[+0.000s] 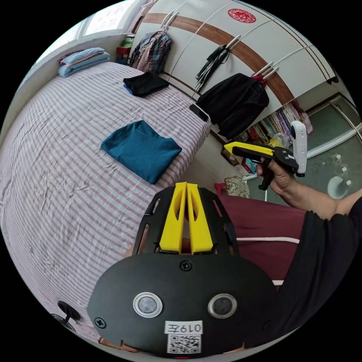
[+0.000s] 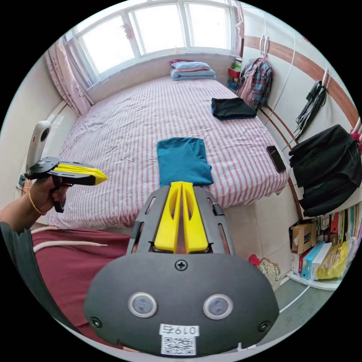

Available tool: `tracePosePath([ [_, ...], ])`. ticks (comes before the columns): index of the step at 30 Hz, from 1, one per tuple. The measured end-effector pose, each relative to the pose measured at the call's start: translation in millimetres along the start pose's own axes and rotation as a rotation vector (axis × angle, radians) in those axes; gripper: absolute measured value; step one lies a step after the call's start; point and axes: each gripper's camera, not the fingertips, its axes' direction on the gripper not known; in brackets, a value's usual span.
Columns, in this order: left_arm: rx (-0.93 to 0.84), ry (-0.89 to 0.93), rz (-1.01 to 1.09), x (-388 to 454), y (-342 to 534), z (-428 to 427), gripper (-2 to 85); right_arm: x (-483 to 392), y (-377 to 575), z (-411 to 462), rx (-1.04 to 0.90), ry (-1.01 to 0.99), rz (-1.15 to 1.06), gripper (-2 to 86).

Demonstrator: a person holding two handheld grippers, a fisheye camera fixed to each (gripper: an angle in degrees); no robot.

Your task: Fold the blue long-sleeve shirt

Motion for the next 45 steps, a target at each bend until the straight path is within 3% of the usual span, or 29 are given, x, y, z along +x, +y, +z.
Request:
tracePosePath([
  [4, 0.069, -0.130, -0.102, 42, 31, 14, 0.5, 43, -4, -3, -0.034, 0.013, -0.154, -0.9],
  [6, 0.107, -0.101, -0.200, 55, 43, 28, 0.5, 57, -4, -5, -0.068, -0.031, -0.277, -1.0],
  [12, 0.158, -0.141, -0.322, 140, 65, 86, 0.5, 103, 19, -38, 0.122, -0.017, -0.680, -1.0],
  [16, 0.203, -0.191, -0.404, 200, 77, 125, 0.6, 145, 18, -49, 0.067, -0.174, -0.698, -0.9],
  [19, 0.258, -0.210, -0.499, 237, 90, 149, 0.6, 166, 31, -55, 0.089, -0.185, -0.746, -0.8],
  [21, 0.232, -0.148, -0.535, 252, 96, 169, 0.6, 177, 41, -56, 0.140, -0.138, -0.740, -0.8],
  [24, 0.194, -0.077, -0.620, 270, 108, 198, 0.6, 193, 45, -45, 0.013, -0.098, -0.658, -0.7],
  [29, 0.115, -0.531, -0.736, 303, 107, 218, 0.5, 222, 39, -31, -0.170, -0.142, -0.471, -0.7],
  [33, 0.096, -0.664, -0.638, 319, 90, 236, 0.5, 229, 41, -33, -0.175, -0.103, -0.468, -0.7],
  [38, 0.071, -0.624, -0.577, 320, 85, 256, 0.5, 235, 45, -54, -0.056, -0.056, -0.499, -0.9],
  [45, 0.084, -0.440, -0.540, 296, 95, 259, 0.5, 246, 30, -48, -0.162, -0.123, -0.391, -0.9],
])
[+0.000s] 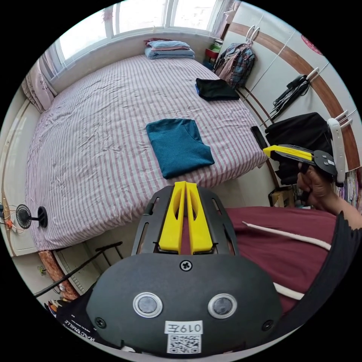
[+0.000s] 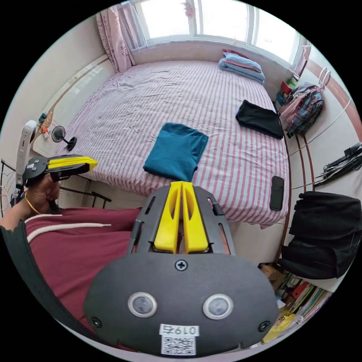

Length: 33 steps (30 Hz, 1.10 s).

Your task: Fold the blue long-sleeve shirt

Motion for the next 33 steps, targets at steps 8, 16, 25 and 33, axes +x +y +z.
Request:
tracePosePath([
  [8, 0.000, 0.069, 0.064, -16, -17, 0, 0.7, 1, -24, -16, 0.057, -0.015, 0.001, -1.0],
  [16, 0.004, 0.200, 0.025, -33, -19, -2, 1.2, 6, -50, -16, 0.076, -0.035, 0.035, -0.9],
  [25, -0.088, 0.141, 0.131, -13, -27, -18, 1.2, 14, -73, -26, 0.204, -0.067, 0.035, -0.8],
  [33, -0.024, 0.085, -0.002, 3, -39, -32, 1.3, 5, -102, -15, 0.127, -0.046, -0.094, -1.0],
])
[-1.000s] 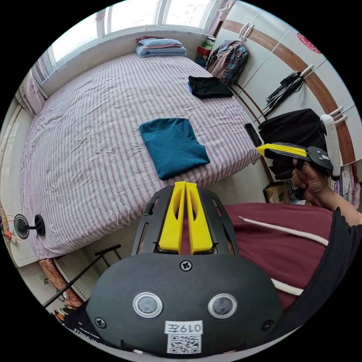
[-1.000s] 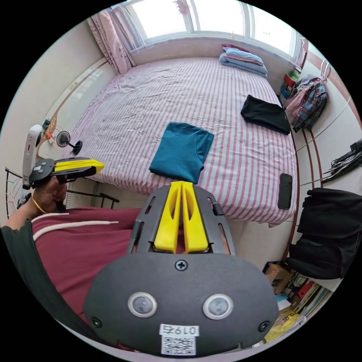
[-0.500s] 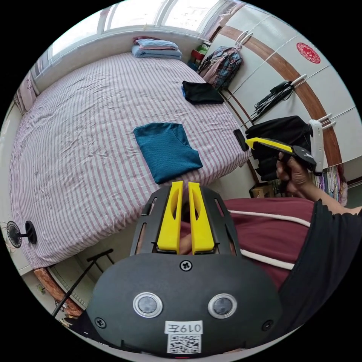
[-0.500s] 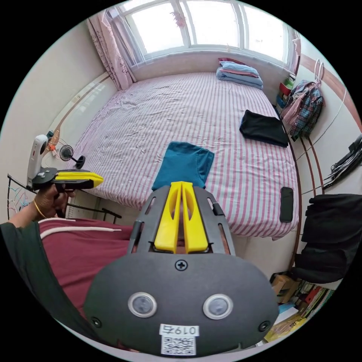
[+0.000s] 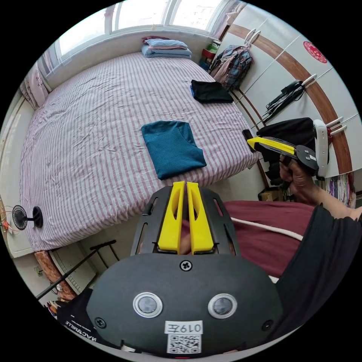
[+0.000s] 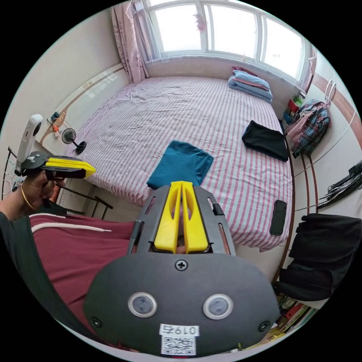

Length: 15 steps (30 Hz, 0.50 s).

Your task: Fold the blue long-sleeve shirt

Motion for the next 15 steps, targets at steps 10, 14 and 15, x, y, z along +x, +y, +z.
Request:
tracePosePath([
  [10, -0.053, -0.057, -0.130, 24, -20, -6, 1.1, 4, -43, 40, -0.140, -0.023, 0.027, -1.0],
  [14, -0.060, -0.118, -0.136, 28, -34, -13, 1.2, 1, -57, 47, -0.137, 0.007, 0.014, -1.0],
  [15, -0.059, -0.123, -0.145, 27, -37, -15, 1.2, 2, -62, 50, -0.145, -0.003, 0.022, -1.0],
])
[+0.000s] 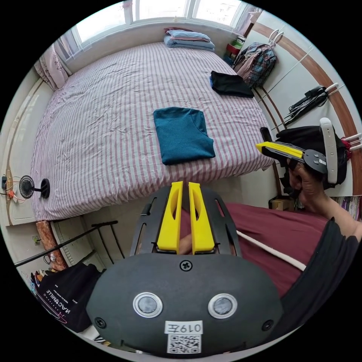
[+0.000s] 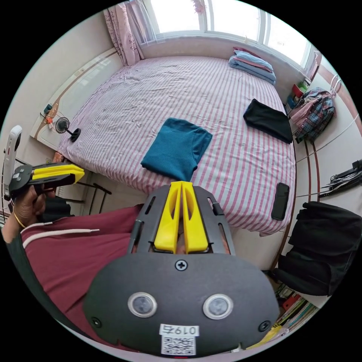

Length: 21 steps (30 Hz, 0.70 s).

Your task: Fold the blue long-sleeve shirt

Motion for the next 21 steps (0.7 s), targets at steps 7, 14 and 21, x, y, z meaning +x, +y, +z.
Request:
tracePosePath([
  [7, 0.039, 0.050, -0.030, -27, -43, -18, 1.3, -5, -37, 14, -0.010, -0.001, 0.014, -1.0],
  [14, 0.030, 0.075, 0.098, -61, -129, -35, 1.3, -20, -88, 38, -0.035, 0.059, 0.115, -1.0],
  [21, -0.023, 0.084, 0.253, -117, -208, -53, 1.4, -57, -154, 77, -0.083, 0.079, 0.261, -0.9],
])
